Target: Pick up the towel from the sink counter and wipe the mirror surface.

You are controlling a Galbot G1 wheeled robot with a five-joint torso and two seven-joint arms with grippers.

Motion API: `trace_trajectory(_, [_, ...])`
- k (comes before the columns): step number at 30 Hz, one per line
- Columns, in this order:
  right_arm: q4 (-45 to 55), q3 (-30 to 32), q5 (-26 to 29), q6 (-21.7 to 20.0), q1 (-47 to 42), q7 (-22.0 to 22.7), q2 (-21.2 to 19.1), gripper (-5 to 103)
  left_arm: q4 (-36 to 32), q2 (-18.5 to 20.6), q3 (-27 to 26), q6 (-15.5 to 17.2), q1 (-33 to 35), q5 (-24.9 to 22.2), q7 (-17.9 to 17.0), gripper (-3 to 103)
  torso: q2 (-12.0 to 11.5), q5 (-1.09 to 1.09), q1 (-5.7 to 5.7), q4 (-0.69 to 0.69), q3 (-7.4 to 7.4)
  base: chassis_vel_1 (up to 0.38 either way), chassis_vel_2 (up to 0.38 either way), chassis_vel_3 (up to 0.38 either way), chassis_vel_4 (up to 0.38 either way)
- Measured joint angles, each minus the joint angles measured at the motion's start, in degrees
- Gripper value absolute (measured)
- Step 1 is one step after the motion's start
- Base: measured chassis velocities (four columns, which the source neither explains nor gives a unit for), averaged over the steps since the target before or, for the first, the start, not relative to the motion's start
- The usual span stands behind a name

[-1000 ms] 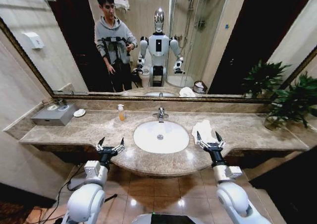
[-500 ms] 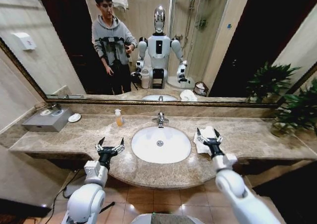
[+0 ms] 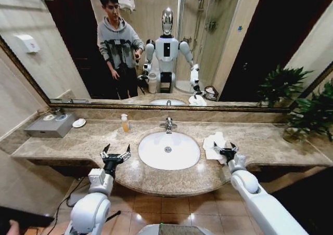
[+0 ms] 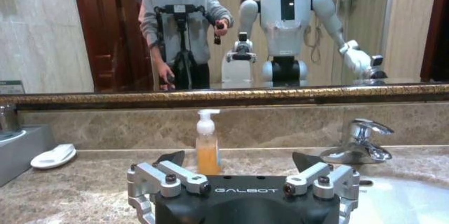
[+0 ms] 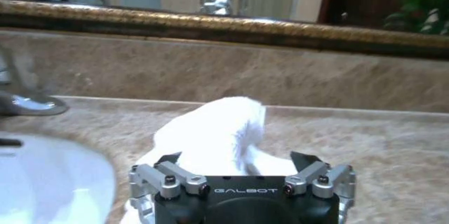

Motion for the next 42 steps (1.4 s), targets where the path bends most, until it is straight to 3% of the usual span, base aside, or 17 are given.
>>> trace_trajectory(6, [0.41,-0.38,-0.31,0.60,-1.41,-1.75,0.18,83,0.00,0.00,0.00,0.00,0.00,0.00,0.00,100,0.00,0.00,-0.01,-0.03,0.00,0.000,0.000,0.000,0.000])
trace_trajectory(9, [0.02,-0.27,-1.42,1.77,-1.33,-1.87,0.58,66,0.00,-0.01,0.00,0.00,0.00,0.00,0.00,100,0.00,0.01,-0.01,-0.02,0.00,0.000,0.000,0.000,0.000])
trace_trajectory(11, [0.02,-0.22,-1.45,1.87,-1.29,-1.86,0.58,66,0.00,0.00,0.00,0.00,0.00,0.00,0.00,100,0.00,0.01,-0.01,-0.01,0.00,0.000,0.000,0.000,0.000])
trace_trajectory(12, [0.02,-0.15,-1.57,2.16,-1.26,-1.94,0.51,55,0.00,0.00,0.00,0.00,0.00,0.00,0.00,100,0.00,0.00,0.00,-0.01,0.00,0.000,0.000,0.000,0.000])
trace_trajectory(17, [0.06,-0.10,-1.78,3.08,-1.73,-2.60,0.56,39,0.00,0.00,0.00,0.00,0.00,0.00,0.00,100,0.00,0.01,0.00,-0.01,0.00,0.000,0.000,0.000,0.000])
trace_trajectory(20, [0.19,0.07,-1.85,3.41,-1.99,-2.73,0.60,23,0.00,-0.01,0.00,0.00,0.00,0.00,0.00,100,0.00,0.00,-0.01,-0.02,0.00,0.000,0.000,0.000,0.000])
trace_trajectory(22, [0.26,0.11,-1.84,3.47,-2.02,-2.74,0.57,23,0.00,0.00,0.00,0.00,0.00,0.00,0.00,100,0.00,0.00,-0.01,-0.02,0.00,0.000,0.000,0.000,0.000])
trace_trajectory(26, [0.48,0.30,-1.80,3.91,-2.10,-2.75,0.40,7,0.00,0.00,0.00,0.00,0.00,0.00,0.00,100,0.00,0.00,0.00,-0.02,0.00,0.000,0.000,0.000,0.000])
trace_trajectory(38, [2.90,0.93,-1.41,6.16,-1.86,-2.20,0.72,5,0.00,0.00,0.00,0.00,0.00,0.00,0.00,100,0.00,0.02,0.00,-0.02,0.00,0.000,0.000,0.000,0.000])
trace_trajectory(42, [10.70,2.73,0.79,7.45,1.23,-2.30,-1.04,5,0.00,0.00,0.00,0.00,0.00,0.00,0.00,100,0.00,-0.01,-0.01,-0.02,0.00,0.000,0.000,0.000,0.000])
